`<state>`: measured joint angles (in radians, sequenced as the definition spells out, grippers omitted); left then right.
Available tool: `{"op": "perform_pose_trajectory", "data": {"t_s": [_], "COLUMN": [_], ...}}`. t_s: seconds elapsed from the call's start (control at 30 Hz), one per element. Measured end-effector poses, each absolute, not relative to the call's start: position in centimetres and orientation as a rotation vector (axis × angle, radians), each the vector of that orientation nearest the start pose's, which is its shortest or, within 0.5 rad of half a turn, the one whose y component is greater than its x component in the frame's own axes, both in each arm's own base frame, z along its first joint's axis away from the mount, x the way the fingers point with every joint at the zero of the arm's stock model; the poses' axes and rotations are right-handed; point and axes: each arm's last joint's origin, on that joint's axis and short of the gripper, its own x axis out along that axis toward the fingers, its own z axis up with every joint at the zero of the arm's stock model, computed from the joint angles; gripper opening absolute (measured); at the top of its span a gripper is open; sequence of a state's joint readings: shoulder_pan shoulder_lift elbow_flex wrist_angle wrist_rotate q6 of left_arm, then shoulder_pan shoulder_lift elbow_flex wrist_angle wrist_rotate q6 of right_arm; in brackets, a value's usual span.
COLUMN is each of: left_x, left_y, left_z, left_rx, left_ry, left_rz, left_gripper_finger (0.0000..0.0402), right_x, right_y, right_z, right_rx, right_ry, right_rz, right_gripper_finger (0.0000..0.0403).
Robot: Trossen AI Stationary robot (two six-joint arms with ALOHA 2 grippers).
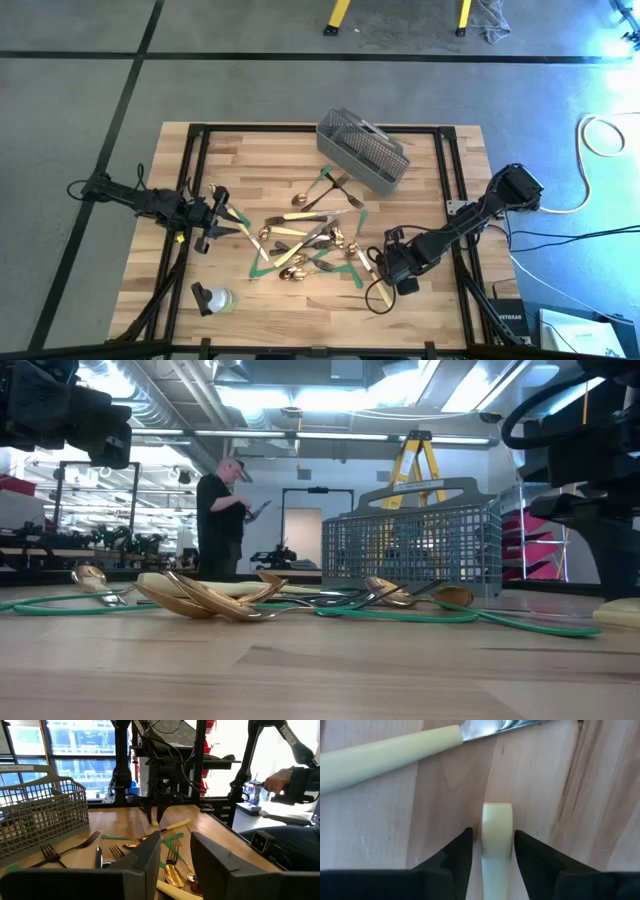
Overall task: Sort silverware
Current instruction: Put the yellow knife into the gray organizer
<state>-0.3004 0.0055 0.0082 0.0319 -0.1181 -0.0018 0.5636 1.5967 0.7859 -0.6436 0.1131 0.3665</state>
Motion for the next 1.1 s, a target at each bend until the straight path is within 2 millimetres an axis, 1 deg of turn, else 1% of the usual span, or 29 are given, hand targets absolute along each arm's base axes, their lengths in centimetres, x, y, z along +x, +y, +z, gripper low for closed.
{"op": "perform_pose_trajectory", "data": {"t_s": [0.17, 0.3, 0.57, 0.8, 1.1], "left_x": [9.4, 9.4, 9.4, 9.4, 9.4], "left_y": [-2.6, -2.6, -2.6, -2.6, -2.6], "left_z": [16.9, 16.9, 16.9, 16.9, 16.9], "left_rx": [-0.011, -0.011, -0.011, -0.011, -0.011], "left_ry": [-0.034, -0.034, -0.035, -0.035, -0.035], "left_rz": [-0.182, -0.183, -0.182, -0.183, -0.183], "left_gripper_finger": [0.0092, 0.0092, 0.0092, 0.0092, 0.0092], "right_x": [21.3, 21.3, 21.4, 22.3, 22.8], "right_y": [13.1, 13.0, 13.0, 13.5, 13.9], "right_z": [13.5, 13.5, 13.5, 14.6, 15.9], "right_rx": [-0.189, -0.201, -0.212, -0.2, -0.201], "right_ry": [1.411, 1.407, 1.406, 1.372, 1.377], "right_rz": [0.112, 0.1, 0.091, 0.095, 0.095], "right_gripper_finger": [0.0085, 0.007, 0.0076, 0.0071, 0.007]}}
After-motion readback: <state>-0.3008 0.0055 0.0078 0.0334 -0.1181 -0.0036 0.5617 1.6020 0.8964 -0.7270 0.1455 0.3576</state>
